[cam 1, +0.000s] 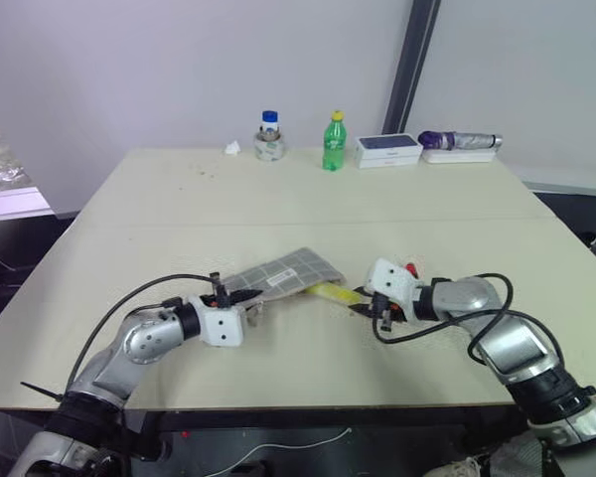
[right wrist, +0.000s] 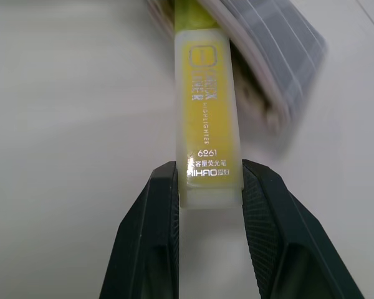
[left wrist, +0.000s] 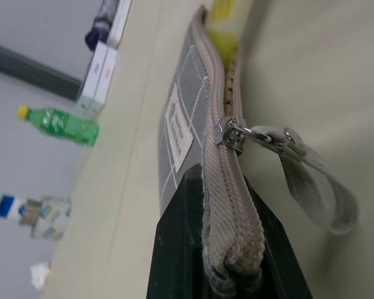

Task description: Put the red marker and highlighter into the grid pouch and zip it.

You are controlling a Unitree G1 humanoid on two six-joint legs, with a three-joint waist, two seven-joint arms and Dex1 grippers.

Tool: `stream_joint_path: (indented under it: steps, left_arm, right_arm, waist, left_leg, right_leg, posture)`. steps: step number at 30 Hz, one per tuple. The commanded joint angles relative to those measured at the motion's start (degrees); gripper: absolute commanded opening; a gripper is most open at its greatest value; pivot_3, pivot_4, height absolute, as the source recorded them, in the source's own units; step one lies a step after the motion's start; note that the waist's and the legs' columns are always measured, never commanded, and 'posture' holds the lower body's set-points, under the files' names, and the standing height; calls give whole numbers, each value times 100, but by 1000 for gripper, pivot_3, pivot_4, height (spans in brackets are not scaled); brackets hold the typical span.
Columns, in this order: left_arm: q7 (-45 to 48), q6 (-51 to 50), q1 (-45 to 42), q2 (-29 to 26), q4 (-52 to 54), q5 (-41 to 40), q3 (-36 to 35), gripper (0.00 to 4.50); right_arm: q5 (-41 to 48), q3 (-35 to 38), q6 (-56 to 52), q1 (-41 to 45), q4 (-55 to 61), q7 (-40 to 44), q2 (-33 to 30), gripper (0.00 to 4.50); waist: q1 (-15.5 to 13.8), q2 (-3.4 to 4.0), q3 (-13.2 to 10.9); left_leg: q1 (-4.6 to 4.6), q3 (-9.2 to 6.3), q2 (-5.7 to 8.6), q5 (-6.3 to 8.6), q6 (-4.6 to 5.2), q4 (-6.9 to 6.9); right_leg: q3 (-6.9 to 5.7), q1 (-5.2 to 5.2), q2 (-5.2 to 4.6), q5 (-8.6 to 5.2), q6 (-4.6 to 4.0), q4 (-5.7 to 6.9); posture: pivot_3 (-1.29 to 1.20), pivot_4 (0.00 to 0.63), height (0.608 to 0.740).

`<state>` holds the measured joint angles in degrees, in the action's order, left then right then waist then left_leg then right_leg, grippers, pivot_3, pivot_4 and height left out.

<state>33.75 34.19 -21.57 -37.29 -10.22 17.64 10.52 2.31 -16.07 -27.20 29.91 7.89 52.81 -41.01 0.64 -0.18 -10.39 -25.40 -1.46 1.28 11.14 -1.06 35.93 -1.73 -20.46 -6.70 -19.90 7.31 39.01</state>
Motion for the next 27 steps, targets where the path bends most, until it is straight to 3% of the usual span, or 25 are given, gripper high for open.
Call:
stream_joint_path:
  steps: [1,7,12,21,27]
  left_arm:
    - [35,224,-38,-5,144,-176,47,0]
    - [355,291,20,51,240,-613,173,0]
    - [509,211,72,133,436,-1049,107,0]
    - [288,-92,141,131,195,-1155,-295,0]
    - [487,-246,250,306,223,-1690,-326,0]
  right_arm:
    - [-242,-171,267,289,257,26,76,844]
    - [-448,-369,481,662,190,-180,657,844]
    - [-841,-682,1397,644,30,-185,801,844]
    - [-641,-315,1085,456,-40,-21,753,844]
    - [-702,-373,1083,534,-23,28,773,844]
  waist:
    - [1,0,0]
    - [8,0,0]
    - [-9,0,0]
    - [-2,0,0]
    - [6,0,0]
  left_leg:
    - [0,0,-1,0,0,0]
    - [0,0,-1,0,-1,-1]
    - [0,-1,-2,0,0,2]
    - [0,-1,-1,0,0,2]
    - [0,-1,-2,0,0,2]
  right_leg:
    - [0,0,0,0,0,0]
    - [0,-1,2,0,0,1]
    - [-1,0,-1,0,0,1]
    - [-1,1,2,0,0,2]
    - [-1,0,2,0,0,2]
  posture:
    - [0,150,740]
    - [0,150,740]
    - [0,150,740]
    - [0,150,740]
    - [0,150,740]
